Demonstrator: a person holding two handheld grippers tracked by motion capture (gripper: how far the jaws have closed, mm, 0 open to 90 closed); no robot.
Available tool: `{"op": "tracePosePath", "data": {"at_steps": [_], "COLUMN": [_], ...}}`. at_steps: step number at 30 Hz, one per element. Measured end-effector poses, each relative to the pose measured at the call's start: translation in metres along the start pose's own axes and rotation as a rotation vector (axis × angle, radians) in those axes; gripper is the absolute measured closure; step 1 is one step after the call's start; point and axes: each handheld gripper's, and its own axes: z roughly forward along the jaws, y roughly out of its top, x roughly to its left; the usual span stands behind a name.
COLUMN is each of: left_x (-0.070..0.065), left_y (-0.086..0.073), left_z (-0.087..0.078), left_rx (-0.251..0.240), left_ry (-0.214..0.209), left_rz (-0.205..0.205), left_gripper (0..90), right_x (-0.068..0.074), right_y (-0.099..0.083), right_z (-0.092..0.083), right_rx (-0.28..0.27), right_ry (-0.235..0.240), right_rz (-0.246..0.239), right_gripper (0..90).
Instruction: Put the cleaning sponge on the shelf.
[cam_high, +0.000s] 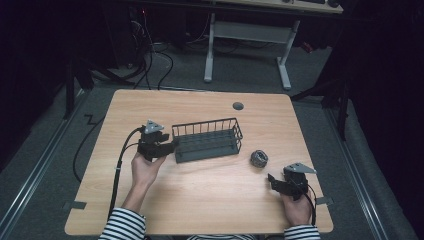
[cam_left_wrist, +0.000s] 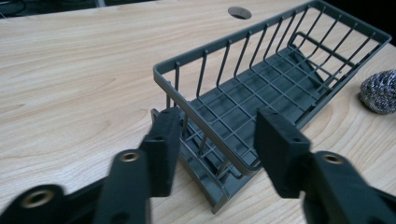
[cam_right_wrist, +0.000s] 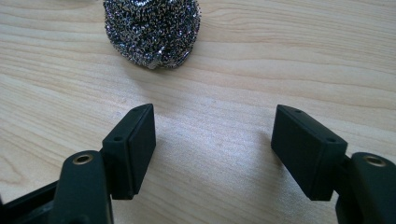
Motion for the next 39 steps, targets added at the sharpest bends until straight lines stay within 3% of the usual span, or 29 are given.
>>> {"op": "tracePosePath", "data": {"at_steps": [7, 12, 18, 28, 39], "left_x": [0.006, 0.012, 0.025, 0.048, 0.068], "left_y": [0.000, -0.008, -0.028, -0.067, -0.106], "left_z": [-0.019, -0.036, -0.047, -0.052, -0.046], "left_rx": [-0.009, -0.029, -0.030, 0.013, 0.056], "left_ry": [0.003, 0.015, 0.048, 0.095, 0.189], "left_rz": [0.008, 0.016, 0.014, -0.033, -0.073], "left_gripper": [35.8, 35.0, 34.9, 33.4, 31.7], "right_x": [0.000, 0.000, 0.000, 0.000, 0.000], "right_y": [0.000, 0.000, 0.000, 0.000, 0.000], "right_z": [0.000, 0.000, 0.000, 0.000, 0.000], "right_rx": [0.000, 0.000, 0.000, 0.000, -0.001], "right_ry": [0.000, 0.000, -0.001, -0.001, 0.003], "right_rz": [0.000, 0.000, 0.001, 0.002, 0.003], "right_gripper": [31.2, 31.2, 31.3, 31.5, 31.8]}}
